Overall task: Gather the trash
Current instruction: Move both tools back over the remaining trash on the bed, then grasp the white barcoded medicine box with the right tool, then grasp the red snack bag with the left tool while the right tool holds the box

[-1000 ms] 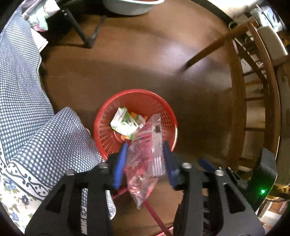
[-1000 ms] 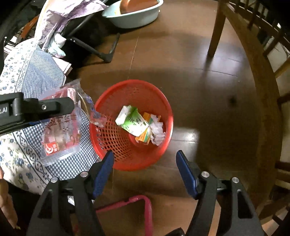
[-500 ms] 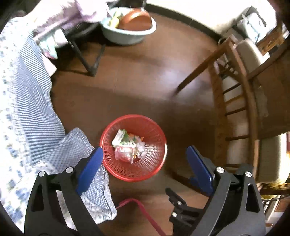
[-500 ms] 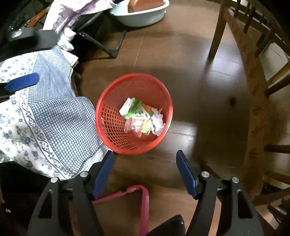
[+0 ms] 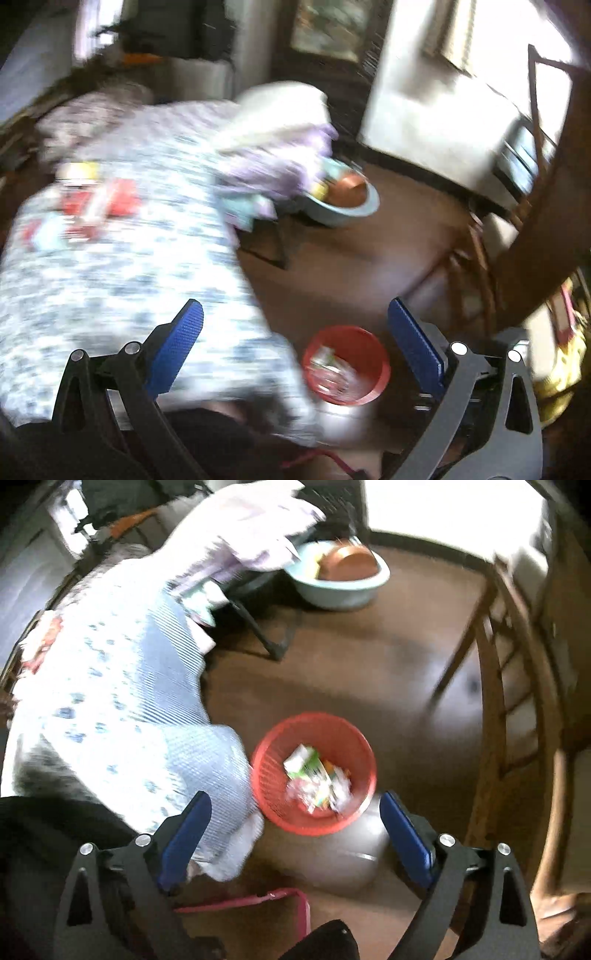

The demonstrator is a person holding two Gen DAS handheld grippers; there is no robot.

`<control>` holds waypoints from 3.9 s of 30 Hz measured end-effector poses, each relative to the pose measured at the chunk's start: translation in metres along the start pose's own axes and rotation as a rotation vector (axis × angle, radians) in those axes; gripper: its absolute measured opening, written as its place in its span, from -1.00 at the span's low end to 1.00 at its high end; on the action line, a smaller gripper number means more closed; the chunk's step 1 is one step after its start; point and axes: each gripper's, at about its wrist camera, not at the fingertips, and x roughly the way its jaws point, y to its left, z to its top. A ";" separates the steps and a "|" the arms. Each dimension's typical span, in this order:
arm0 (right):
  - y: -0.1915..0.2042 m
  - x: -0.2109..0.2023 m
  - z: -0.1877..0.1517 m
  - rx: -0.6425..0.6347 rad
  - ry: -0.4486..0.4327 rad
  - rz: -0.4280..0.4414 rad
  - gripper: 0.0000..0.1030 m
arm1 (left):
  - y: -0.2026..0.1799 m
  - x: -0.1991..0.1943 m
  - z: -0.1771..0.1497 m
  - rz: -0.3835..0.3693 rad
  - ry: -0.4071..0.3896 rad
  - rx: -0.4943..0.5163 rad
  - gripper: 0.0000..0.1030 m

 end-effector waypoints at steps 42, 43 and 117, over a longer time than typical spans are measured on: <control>0.370 -0.056 0.098 -0.391 -0.276 0.280 0.88 | 0.326 -0.057 0.035 0.466 -0.184 -0.472 0.87; 0.376 -0.052 0.105 -0.384 -0.291 0.268 0.88 | 0.329 -0.053 0.037 0.488 -0.192 -0.463 0.87; 0.365 0.042 0.157 -0.138 -0.044 0.453 -0.50 | 0.299 0.081 0.032 0.216 0.089 -0.196 0.87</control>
